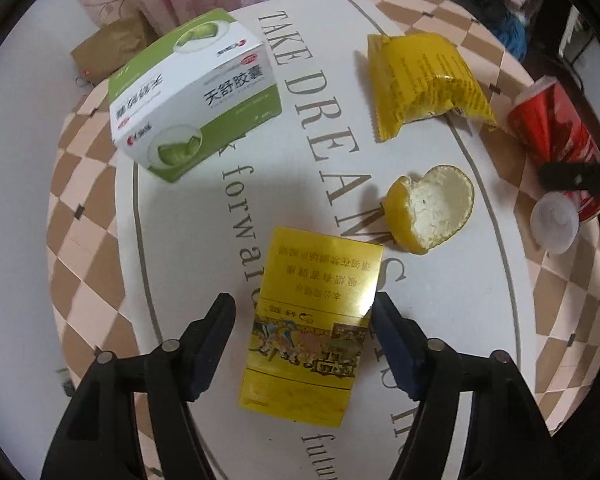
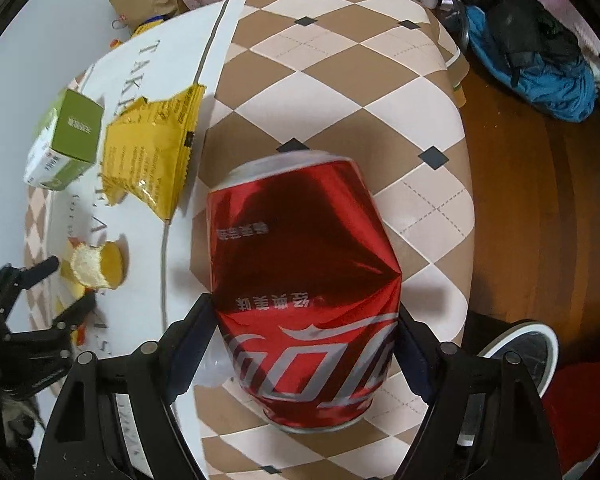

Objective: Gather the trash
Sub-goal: 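Grasp the red Coca-Cola can with the right tool while the left tool grasps the yellow pack, then carry the can and yellow pack over the bin and open both tools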

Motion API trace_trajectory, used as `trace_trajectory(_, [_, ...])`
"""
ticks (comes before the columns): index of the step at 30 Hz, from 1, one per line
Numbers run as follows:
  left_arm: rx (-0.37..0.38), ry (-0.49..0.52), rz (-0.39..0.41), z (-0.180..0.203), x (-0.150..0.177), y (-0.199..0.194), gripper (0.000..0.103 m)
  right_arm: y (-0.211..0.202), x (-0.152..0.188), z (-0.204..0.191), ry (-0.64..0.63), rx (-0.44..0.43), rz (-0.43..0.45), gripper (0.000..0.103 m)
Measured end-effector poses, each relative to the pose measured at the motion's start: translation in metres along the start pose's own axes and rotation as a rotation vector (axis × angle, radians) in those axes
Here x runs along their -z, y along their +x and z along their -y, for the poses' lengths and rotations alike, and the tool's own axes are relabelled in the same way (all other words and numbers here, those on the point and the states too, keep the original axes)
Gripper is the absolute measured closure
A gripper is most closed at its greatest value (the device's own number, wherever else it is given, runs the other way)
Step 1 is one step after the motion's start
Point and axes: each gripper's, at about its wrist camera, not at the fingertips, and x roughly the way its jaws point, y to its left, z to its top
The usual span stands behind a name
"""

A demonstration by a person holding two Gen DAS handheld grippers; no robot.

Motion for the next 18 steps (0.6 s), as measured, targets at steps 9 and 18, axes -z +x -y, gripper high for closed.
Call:
trace_trajectory(9, [-0.084, -0.103, 0.110, 0.000, 0.052, -0.030, 0.047, -0.001, 0.009, -0.005, -0.006, 0.045, 0.070, 0.022])
trace_trajectory(18, [-0.120, -0.231, 0.228, -0.011, 0.089, -0.097, 0.047, -0.046, 0.029, -0.013, 0.012, -0.026, 0.217, 0.022])
